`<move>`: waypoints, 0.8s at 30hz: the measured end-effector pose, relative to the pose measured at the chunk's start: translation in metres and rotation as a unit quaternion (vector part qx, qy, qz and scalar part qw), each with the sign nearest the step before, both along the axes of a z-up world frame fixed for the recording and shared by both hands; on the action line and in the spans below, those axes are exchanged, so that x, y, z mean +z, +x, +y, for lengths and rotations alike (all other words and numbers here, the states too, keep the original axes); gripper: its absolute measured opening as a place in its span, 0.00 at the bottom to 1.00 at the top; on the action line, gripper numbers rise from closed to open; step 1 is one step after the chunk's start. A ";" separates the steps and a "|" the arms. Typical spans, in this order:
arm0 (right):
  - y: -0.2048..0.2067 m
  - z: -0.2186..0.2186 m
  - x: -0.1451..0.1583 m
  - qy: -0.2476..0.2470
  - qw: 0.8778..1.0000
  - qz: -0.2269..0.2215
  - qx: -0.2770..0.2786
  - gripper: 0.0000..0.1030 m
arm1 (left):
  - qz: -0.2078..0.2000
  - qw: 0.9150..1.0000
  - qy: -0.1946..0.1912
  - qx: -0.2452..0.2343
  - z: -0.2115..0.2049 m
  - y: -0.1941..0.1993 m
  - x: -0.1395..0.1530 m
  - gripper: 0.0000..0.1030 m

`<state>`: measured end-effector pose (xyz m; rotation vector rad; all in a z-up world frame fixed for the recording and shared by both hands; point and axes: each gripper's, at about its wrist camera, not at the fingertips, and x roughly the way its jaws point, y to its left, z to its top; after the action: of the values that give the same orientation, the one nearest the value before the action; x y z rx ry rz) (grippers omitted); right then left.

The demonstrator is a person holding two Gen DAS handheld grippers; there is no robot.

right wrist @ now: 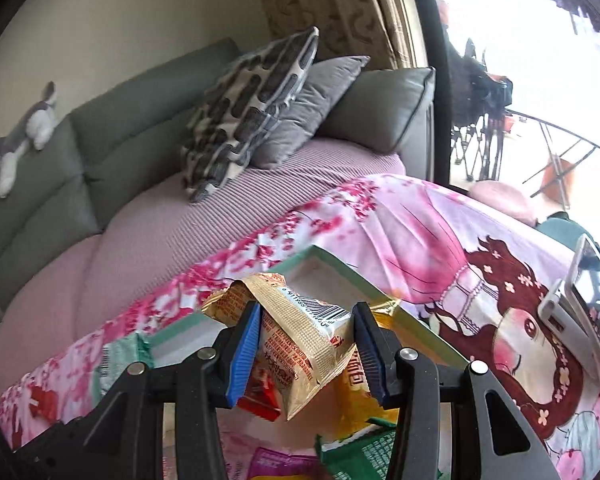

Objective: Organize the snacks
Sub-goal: 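Lower both packets into the tray and open both tools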

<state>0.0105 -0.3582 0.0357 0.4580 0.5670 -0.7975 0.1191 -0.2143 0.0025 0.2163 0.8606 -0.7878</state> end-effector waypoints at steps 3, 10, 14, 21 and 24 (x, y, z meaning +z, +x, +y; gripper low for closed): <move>0.003 0.001 -0.003 -0.008 1.000 0.011 -0.004 0.49 | 0.000 1.000 0.001 0.002 0.001 0.000 0.000 0.32; 0.008 0.003 -0.010 -0.006 1.000 0.023 -0.002 0.51 | 0.009 1.000 0.005 0.009 0.001 0.003 0.000 0.47; 0.008 0.002 -0.011 0.001 1.000 0.023 -0.001 0.59 | 0.005 1.000 0.000 0.014 0.005 0.002 0.006 0.52; 0.006 0.006 -0.001 -0.002 1.000 0.012 0.008 0.59 | -0.011 1.000 -0.014 0.020 0.015 -0.001 0.022 0.57; 0.006 0.008 0.003 -0.007 1.000 0.020 0.016 0.60 | -0.023 0.999 -0.012 0.024 0.018 -0.002 0.028 0.65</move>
<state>0.0167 -0.3501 0.0388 0.4202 0.6037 -0.7798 0.1167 -0.1966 0.0306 0.1911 0.8103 -0.7454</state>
